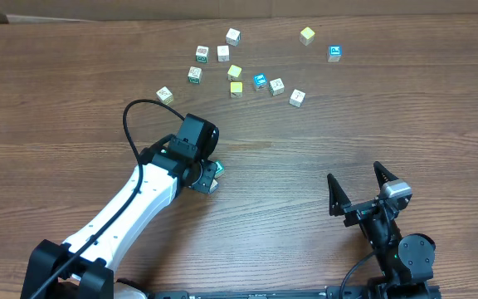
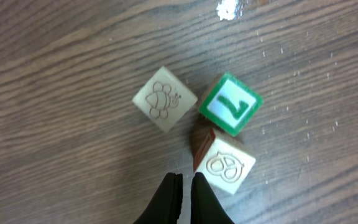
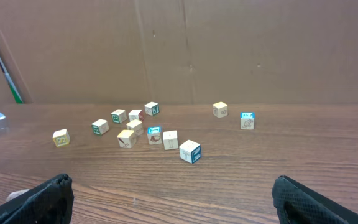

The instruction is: Form a circle

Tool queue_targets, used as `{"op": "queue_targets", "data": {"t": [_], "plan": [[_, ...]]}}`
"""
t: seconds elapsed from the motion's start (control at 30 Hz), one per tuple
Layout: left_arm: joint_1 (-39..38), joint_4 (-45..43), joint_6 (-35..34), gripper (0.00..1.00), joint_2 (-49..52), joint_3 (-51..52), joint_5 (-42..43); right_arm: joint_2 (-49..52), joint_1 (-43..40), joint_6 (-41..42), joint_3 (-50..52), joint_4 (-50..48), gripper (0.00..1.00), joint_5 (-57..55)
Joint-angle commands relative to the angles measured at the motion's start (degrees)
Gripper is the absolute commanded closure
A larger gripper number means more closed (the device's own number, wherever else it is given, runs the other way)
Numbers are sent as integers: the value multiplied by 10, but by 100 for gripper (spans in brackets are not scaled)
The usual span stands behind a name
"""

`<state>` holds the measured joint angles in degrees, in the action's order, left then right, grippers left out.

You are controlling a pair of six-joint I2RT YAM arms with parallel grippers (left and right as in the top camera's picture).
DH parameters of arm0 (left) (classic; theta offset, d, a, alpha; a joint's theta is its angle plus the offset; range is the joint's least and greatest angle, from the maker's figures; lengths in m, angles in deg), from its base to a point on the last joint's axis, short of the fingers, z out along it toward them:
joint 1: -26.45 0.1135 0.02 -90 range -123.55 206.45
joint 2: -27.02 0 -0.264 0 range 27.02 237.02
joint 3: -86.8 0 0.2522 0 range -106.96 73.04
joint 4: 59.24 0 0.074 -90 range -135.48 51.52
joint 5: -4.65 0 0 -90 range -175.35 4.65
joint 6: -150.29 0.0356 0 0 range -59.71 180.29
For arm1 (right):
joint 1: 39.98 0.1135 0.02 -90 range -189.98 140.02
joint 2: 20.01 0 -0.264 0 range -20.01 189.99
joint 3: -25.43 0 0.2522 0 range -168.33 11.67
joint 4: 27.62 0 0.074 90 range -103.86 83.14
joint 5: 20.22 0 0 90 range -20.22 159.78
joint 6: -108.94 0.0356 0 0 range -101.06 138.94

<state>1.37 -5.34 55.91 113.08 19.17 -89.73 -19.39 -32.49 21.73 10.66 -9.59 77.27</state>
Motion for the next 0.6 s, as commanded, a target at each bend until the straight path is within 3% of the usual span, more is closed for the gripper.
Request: {"op": "queue_targets", "data": {"t": [0.0,0.57], "plan": [[2,-17,-10,96,5,27,13,-5,-3,-3,6,-2,0,-1],[2,-96,-10,96,5,74,12,-5,-3,-3,6,-2,0,-1]]}}
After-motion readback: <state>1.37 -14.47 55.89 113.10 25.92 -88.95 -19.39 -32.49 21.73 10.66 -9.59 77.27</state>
